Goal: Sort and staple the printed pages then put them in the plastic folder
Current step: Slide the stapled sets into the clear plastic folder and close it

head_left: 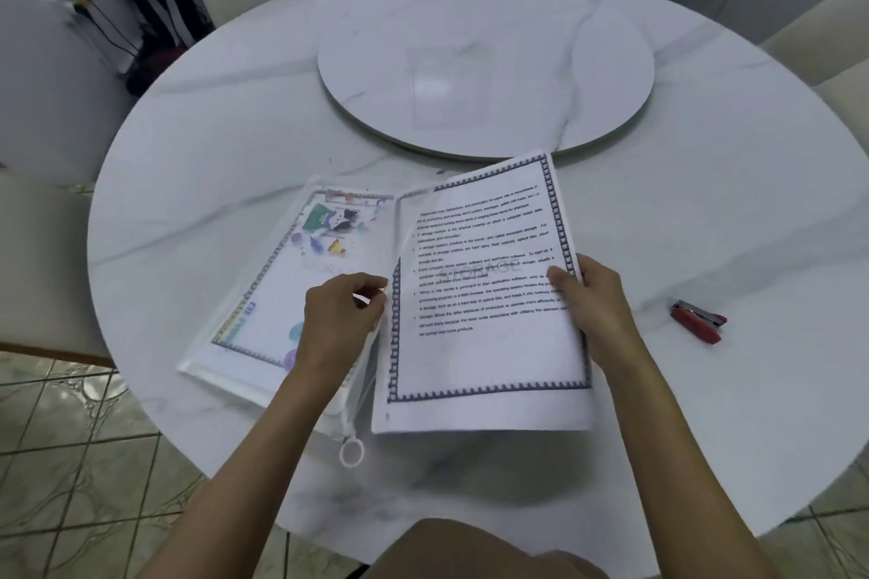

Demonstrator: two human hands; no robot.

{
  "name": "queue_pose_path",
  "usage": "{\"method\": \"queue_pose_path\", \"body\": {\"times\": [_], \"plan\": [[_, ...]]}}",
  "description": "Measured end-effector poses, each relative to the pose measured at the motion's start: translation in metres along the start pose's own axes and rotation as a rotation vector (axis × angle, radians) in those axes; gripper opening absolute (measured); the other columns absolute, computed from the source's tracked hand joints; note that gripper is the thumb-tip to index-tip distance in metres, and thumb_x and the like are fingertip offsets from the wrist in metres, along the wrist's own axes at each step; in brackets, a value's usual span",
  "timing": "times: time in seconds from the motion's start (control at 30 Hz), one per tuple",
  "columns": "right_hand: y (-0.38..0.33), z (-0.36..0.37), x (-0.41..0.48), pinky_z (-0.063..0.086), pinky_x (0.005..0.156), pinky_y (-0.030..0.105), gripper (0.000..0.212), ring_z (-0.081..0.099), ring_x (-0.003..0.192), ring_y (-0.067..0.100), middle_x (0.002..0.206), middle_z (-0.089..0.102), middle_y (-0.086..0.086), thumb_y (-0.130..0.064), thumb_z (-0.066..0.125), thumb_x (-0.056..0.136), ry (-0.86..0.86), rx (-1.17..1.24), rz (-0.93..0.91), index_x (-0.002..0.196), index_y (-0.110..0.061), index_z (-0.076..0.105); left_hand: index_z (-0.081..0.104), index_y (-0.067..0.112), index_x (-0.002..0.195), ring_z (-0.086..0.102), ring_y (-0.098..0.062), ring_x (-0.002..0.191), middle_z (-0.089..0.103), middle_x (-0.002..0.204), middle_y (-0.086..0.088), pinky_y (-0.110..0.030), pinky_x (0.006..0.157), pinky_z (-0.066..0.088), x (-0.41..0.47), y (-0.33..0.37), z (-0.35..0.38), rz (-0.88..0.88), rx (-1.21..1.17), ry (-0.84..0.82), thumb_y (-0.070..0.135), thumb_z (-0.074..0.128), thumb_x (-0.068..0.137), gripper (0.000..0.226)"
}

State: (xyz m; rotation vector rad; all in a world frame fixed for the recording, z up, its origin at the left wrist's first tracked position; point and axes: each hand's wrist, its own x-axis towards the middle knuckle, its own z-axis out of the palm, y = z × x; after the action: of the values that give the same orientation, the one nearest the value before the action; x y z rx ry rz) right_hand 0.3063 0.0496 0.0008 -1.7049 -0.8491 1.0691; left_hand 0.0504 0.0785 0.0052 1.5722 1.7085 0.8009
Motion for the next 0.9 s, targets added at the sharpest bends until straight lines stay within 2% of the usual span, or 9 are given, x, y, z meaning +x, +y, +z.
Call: {"method": "queue_pose_path", "body": {"times": [0.13,0.23,0.3,0.43,0.5,0.63,0.73,0.9], "plan": [[0.001,0.02,-0.003,0.054,0.085,0.047,0.019,0.067,0.091,0.028,0.09,0.069,0.003,-0.014,0.053,0.092,0.091,-0.029,-0.013,0.079,-0.024,0.062,0.071,0.011,0.098,0.056,0.002,0.048,0.063,0.072,0.005,-0.011,0.06,0.05,-0.004,0.003,0.004,0.001,0.017,-0.027,0.008,0.062,0.085,0.016],[0.002,0.028,-0.008,0.053,0.081,0.037,0.012,0.065,0.09,0.028,0.089,0.068,0.006,-0.012,0.051,0.093,0.145,-0.073,-0.04,0.089,-0.013,0.062,0.071,0.011,0.099,0.057,-0.005,0.047,0.063,0.073,0.005,-0.016,0.062,0.052,-0.006,0.004,0.005,-0.006,0.008,-0.029,0.007,0.062,0.085,0.017],[0.001,0.031,-0.01,0.05,0.076,0.032,0.013,0.064,0.087,0.026,0.088,0.067,0.006,-0.012,0.049,0.093,0.171,-0.102,-0.061,0.094,-0.007,0.062,0.071,0.011,0.098,0.057,-0.005,0.047,0.065,0.076,0.001,-0.015,0.06,0.052,-0.007,0.005,0.006,-0.014,0.002,-0.024,0.007,0.062,0.085,0.017],[0.001,0.043,-0.018,0.051,0.082,0.032,0.011,0.063,0.09,0.022,0.097,0.067,0.005,-0.012,0.049,0.094,0.127,-0.087,-0.047,0.095,-0.012,0.06,0.07,0.009,0.099,0.057,-0.007,0.047,0.064,0.074,0.003,-0.008,0.055,0.048,-0.009,0.009,0.008,-0.018,-0.011,-0.022,0.006,0.062,0.084,0.017],[0.002,0.053,-0.024,0.05,0.085,0.031,0.015,0.062,0.095,0.021,0.105,0.066,0.005,-0.013,0.049,0.094,0.083,-0.089,-0.041,0.104,-0.01,0.06,0.069,0.008,0.099,0.057,-0.004,0.047,0.064,0.074,0.003,-0.012,0.058,0.052,-0.009,0.012,0.011,-0.016,-0.021,-0.034,0.006,0.062,0.084,0.017],[0.005,0.074,-0.034,0.05,0.091,0.036,0.022,0.063,0.1,0.021,0.112,0.066,0.005,-0.013,0.048,0.095,0.004,-0.052,-0.003,0.113,-0.009,0.058,0.07,0.007,0.099,0.059,-0.008,0.051,0.064,0.073,0.005,-0.033,0.069,0.058,-0.013,0.017,0.02,0.009,0.013,-0.066,0.006,0.063,0.083,0.017],[0.006,0.078,-0.033,0.05,0.09,0.036,0.021,0.062,0.102,0.023,0.112,0.066,0.007,-0.012,0.048,0.094,-0.011,-0.067,0.008,0.112,-0.007,0.059,0.07,0.009,0.099,0.062,-0.013,0.058,0.064,0.075,0.006,-0.036,0.07,0.058,-0.019,0.017,0.025,0.015,0.034,-0.084,0.006,0.064,0.083,0.018],[0.007,0.082,-0.027,0.042,0.079,0.022,0.025,0.06,0.103,0.023,0.116,0.065,0.009,-0.009,0.046,0.094,0.032,-0.129,0.026,0.115,-0.004,0.058,0.07,0.009,0.1,0.063,-0.015,0.063,0.067,0.082,0.001,-0.037,0.075,0.057,-0.019,0.023,0.03,0.022,0.039,-0.069,0.007,0.064,0.082,0.019]]}}
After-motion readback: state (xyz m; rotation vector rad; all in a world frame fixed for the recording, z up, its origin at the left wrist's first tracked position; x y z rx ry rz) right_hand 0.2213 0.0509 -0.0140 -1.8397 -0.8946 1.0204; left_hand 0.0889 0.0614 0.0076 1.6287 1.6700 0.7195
